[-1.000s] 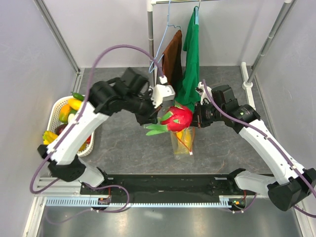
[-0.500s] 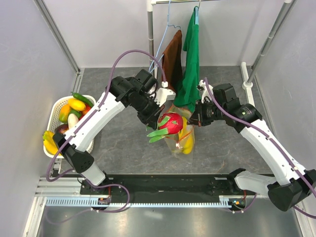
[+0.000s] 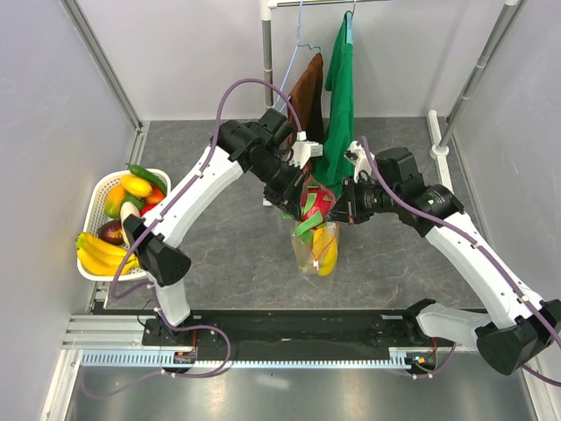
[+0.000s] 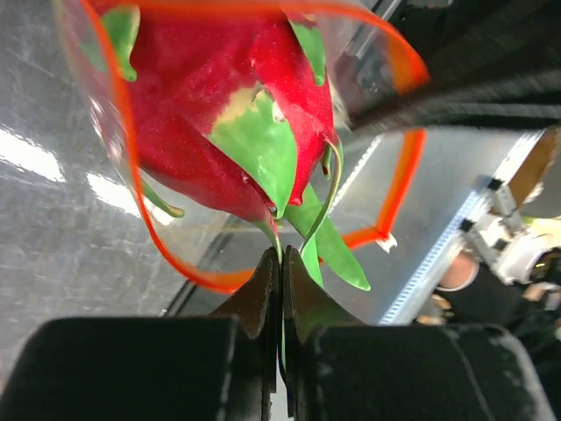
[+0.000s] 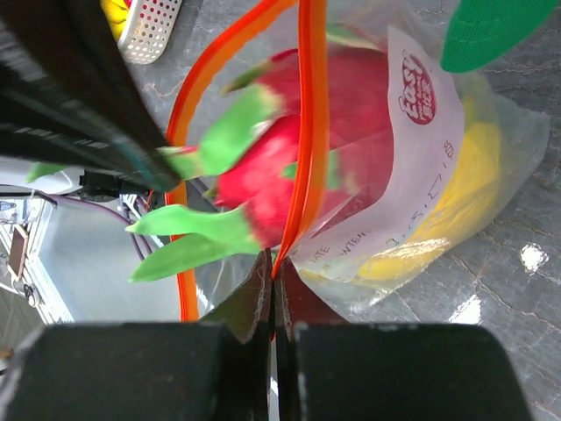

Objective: Place the food in the zip-top bag and seal the zipper
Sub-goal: Place the fake fruit in the zipper food storage bag, then pick up the fake vegetable from the bin.

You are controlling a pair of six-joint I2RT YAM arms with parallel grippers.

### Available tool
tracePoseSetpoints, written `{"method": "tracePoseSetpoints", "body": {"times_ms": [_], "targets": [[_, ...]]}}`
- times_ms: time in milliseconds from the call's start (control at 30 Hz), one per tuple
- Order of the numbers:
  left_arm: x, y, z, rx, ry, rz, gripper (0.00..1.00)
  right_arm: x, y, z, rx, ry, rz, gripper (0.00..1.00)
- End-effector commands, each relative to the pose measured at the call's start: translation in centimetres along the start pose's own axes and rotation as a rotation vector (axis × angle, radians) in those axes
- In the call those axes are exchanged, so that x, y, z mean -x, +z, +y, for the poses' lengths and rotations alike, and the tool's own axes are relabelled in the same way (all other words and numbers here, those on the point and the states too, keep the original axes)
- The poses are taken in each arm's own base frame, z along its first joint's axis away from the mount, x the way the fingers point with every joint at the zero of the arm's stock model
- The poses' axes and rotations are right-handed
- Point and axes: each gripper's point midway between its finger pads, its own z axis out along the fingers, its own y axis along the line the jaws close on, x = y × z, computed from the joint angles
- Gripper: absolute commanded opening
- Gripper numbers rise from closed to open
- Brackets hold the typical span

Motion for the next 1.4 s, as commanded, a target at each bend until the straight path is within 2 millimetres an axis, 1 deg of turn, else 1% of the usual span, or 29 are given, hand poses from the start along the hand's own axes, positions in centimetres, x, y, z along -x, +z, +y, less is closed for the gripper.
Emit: {"method": "tracePoseSetpoints", "body": {"times_ms": [0,33,67,133,167,200,267,300,367,400,433,467,500,533,600,700,733,800,833,900,933,967,1033,1067,1167,1200,1267,1300,1367], "targets": [[1.6,-1.4,-2.0,-0.081,-0.114,-0.034,0.05,0.9,0.1,1.2,0.057,-0.018,-0.028,0.0],[1.8,-1.4,-2.5,-0.106,-0.111,-0.036,0.06,0.9,0.1,1.3,0.06,-0.015,-0.028,0.0],[2.0,-1.3,-2.6,-0.118,-0.11,-0.043,0.16,0.9,0.2,1.1,0.055,-0.013,-0.028,0.0],[2.2,-1.4,-2.6,-0.122,-0.097,-0.063,0.56,1.0,0.2,1.1,0.05,-0.015,-0.027,0.0],[2.4,-0.9,-2.2,-0.115,-0.078,-0.085,0.88,1.1,0.2,1.1,0.049,-0.017,-0.03,0.0],[2.3,-2.1,-2.8,-0.114,-0.025,-0.132,0.99,1.1,0.1,1.1,0.048,-0.015,-0.029,0.0],[1.7,-2.4,-2.7,-0.118,0.083,-0.169,1.0,0.8,0.0,1.0,0.044,-0.016,-0.024,0.0],[1.9,-4.4,-3.7,-0.113,0.176,-0.252,1.0,0.6,-0.1,1.0,0.043,-0.014,-0.02,0.0],[1.6,-5.4,-1.8,-0.024,0.201,-0.312,1.0,0.3,-0.3,0.9,0.043,-0.017,-0.022,0.0],[1.6,-7.6,-2.0,-0.013,0.228,-0.388,1.0,0.2,-0.5,0.9,0.045,-0.014,-0.022,0.0],[1.3,-8.7,-1.4,0.004,0.223,-0.418,1.0,0.1,-0.7,0.9,0.044,-0.014,-0.024,0.0],[1.3,-10.3,1.0,0.056,0.187,-0.459,1.0,0.1,-0.8,0.7,0.039,-0.008,-0.027,0.0],[0.8,-11.5,2.1,0.092,0.206,-0.475,1.0,0.1,-0.9,0.8,0.04,-0.006,-0.028,0.0],[0.1,-13.4,2.7,0.139,0.221,-0.521,1.0,0.1,-1.3,0.9,0.042,-0.012,-0.037,0.0],[-2.1,-15.4,8.3,0.372,0.148,-0.502,1.0,0.5,-1.7,0.8,0.03,-0.016,-0.052,0.0],[-5.6,-18.2,14.2,0.593,0.089,-0.457,0.98,0.8,-2.0,0.4,-0.006,-0.034,-0.062,0.0],[-7.5,-19.2,17.1,0.662,0.012,-0.431,0.98,0.8,-2.0,0.0,-0.027,-0.032,-0.063,0.0],[-10.0,-20.6,20.9,0.761,-0.019,-0.361,0.97,0.4,-1.7,-0.5,-0.04,-0.029,-0.055,0.0],[-11.7,-21.6,23.5,0.81,-0.083,-0.34,0.95,0.2,-1.6,-0.8,-0.049,-0.025,-0.049,0.0],[-13.8,-22.4,27.3,0.863,-0.148,-0.268,0.91,0.0,-1.5,-1.0,-0.051,-0.025,-0.048,0.0],[-15.2,-23.8,29.3,0.903,-0.222,-0.275,0.87,-0.2,-1.5,-1.1,-0.054,-0.025,-0.047,0.0],[-16.2,-23.7,31.3,0.893,-0.289,-0.254,0.86,-0.2,-1.6,-1.0,-0.053,-0.03,-0.052,0.0],[-18.6,-25.0,33.6,0.915,-0.413,-0.268,0.81,-0.4,-1.7,-1.0,-0.053,-0.031,-0.047,0.0],[-19.5,-24.6,35.2,0.897,-0.464,-0.258,0.8,-0.5,-1.7,-1.0,-0.052,-0.03,-0.045,0.0],[-21.6,-24.3,37.6,0.87,-0.538,-0.279,0.79,-0.5,-1.7,-1.1,-0.057,-0.025,-0.039,0.0],[-22.5,-23.4,38.2,0.846,-0.555,-0.274,0.79,-0.6,-1.5,-1.2,-0.059,-0.022,-0.029,0.0],[-23.1,-23.0,39.6,0.867,-0.528,-0.263,0.79,-0.3,-1.5,-1.2,-0.064,-0.021,-0.033,0.0],[-23.9,-22.1,40.1,0.854,-0.528,-0.241,0.79,-0.1,-1.5,-1.2,-0.066,-0.023,-0.036,0.0],[-24.2,-21.5,40.7,0.847,-0.523,-0.239,0.79,0.1,-1.5,-1.4,-0.073,-0.023,-0.041,0.0]]}}
